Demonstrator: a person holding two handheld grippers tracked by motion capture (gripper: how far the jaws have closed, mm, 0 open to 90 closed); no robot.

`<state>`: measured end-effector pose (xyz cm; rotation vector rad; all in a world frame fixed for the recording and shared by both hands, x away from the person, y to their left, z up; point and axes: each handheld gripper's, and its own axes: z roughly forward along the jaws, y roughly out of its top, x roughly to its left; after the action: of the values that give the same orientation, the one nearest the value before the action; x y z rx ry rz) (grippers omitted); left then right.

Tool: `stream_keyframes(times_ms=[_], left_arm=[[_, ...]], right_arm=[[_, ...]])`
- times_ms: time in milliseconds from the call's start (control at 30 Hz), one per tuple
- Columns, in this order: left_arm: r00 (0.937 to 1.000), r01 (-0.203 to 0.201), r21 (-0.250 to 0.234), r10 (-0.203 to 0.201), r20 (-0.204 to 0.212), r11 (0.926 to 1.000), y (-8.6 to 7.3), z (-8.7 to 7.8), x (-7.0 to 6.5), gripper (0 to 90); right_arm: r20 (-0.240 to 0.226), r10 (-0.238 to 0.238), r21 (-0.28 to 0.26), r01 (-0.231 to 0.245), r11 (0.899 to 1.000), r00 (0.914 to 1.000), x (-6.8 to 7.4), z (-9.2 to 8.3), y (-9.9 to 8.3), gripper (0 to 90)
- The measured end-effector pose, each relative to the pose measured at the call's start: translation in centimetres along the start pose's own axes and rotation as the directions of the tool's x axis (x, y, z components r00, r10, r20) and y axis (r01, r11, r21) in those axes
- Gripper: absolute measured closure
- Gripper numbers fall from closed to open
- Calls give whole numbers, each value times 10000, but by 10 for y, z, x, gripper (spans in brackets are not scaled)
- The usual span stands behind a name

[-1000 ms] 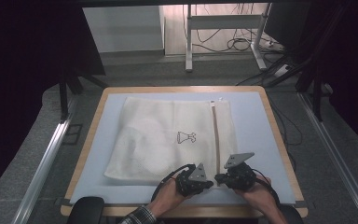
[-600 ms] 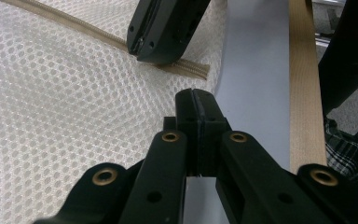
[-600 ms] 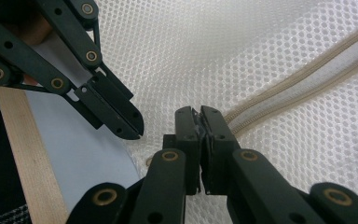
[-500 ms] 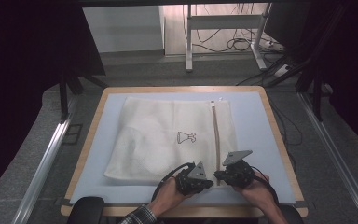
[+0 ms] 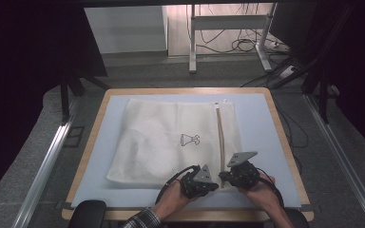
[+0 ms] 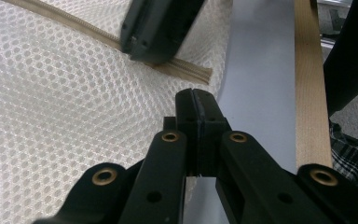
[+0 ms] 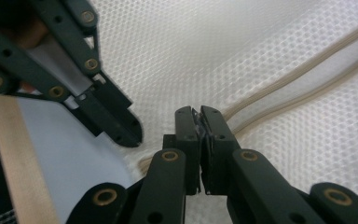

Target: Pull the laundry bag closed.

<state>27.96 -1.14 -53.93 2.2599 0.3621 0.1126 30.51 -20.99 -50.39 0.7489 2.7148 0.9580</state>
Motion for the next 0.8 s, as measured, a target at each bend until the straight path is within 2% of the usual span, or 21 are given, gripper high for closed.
stream_keyframes(times_ms=[200,300,433,800], left_arm=[[10000,-13,-42,13,-16,10000,0,0,0,900],[10000,-49,-44,48,-52,10000,0,0,-1,900],[10000,-31,-58,31,-42,10000,0,0,-1,900],[10000,-14,-56,14,-7,10000,-1,0,0,900]], right_arm=[[-29,32,-34,-32,10000,10000,-6,1,2,863],[278,-86,-48,87,10000,9996,-7,0,5,863],[347,63,-183,-56,9998,9994,-13,0,6,863],[497,40,-260,-27,9997,9988,-19,1,10,862]])
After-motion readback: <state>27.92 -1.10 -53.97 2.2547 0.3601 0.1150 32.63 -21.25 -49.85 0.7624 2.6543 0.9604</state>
